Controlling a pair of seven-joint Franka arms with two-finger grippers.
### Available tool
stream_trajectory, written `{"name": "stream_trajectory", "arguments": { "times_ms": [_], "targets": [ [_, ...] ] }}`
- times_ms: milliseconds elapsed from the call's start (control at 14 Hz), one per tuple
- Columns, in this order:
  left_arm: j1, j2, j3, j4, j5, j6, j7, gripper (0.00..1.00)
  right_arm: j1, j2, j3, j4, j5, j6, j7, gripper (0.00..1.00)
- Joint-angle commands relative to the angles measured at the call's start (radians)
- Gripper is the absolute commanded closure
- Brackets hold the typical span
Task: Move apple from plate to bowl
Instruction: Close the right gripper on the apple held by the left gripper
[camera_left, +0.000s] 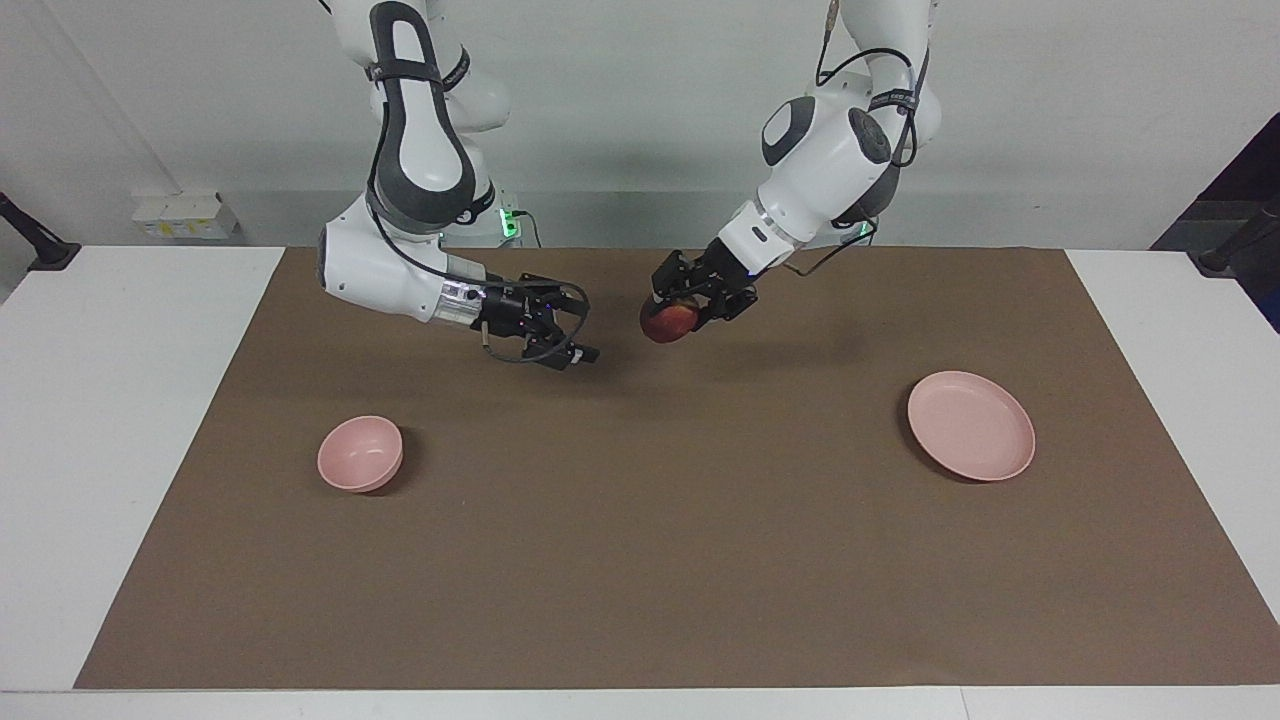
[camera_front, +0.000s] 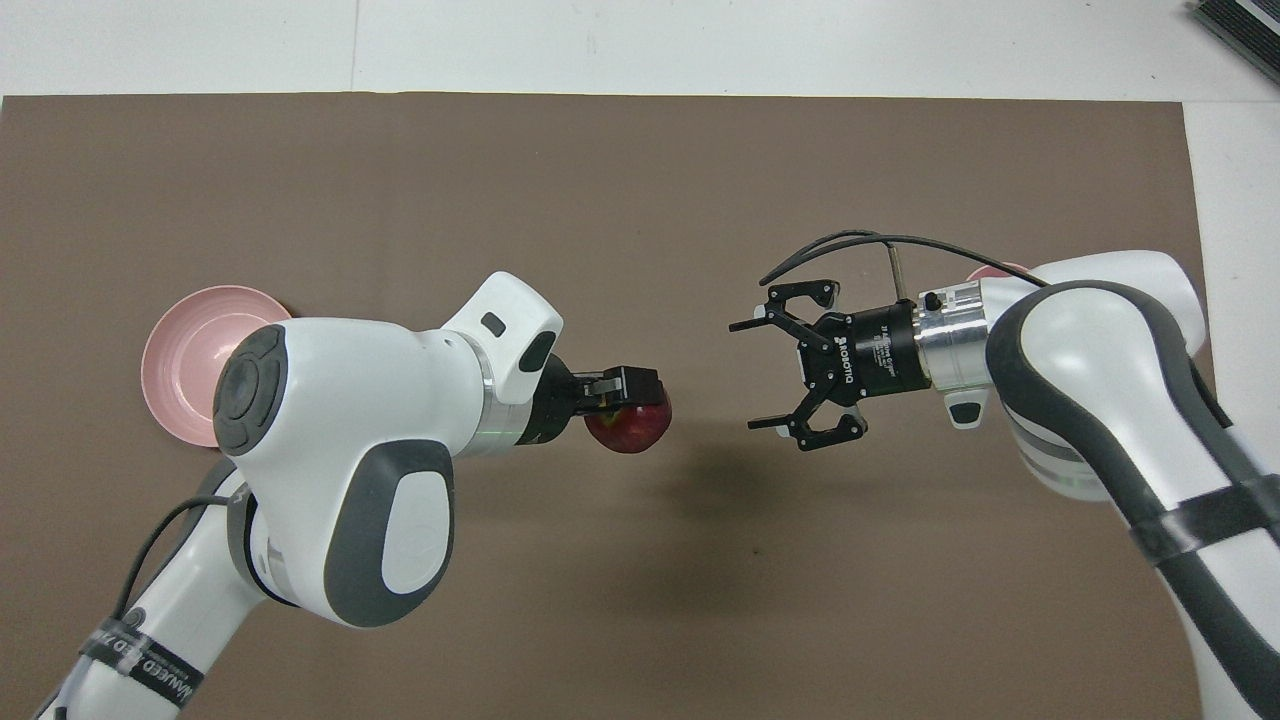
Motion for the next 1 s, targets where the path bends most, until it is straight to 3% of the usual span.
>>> {"name": "stream_trajectory", "arguments": {
  "times_ms": [0,286,929],
  "targets": [
    [-0.019,-0.002,-0.002,-0.002,-0.022,0.034,-0.027,1.00,0.021,-0.021,0.002,-0.061,0.074,0.052,0.024,0.00],
    [-0.019,-0.002,-0.013,-0.001,-0.027,0.034,-0.033,1.00,0.062,-0.033,0.002,-0.083,0.125,0.079,0.126,0.00],
    [-0.024,0.016,-0.013,0.016,-0.015,0.052,-0.044,1.00,0.130,-0.036,0.004,-0.083,0.137,0.135,0.133,0.00]
  ]
}}
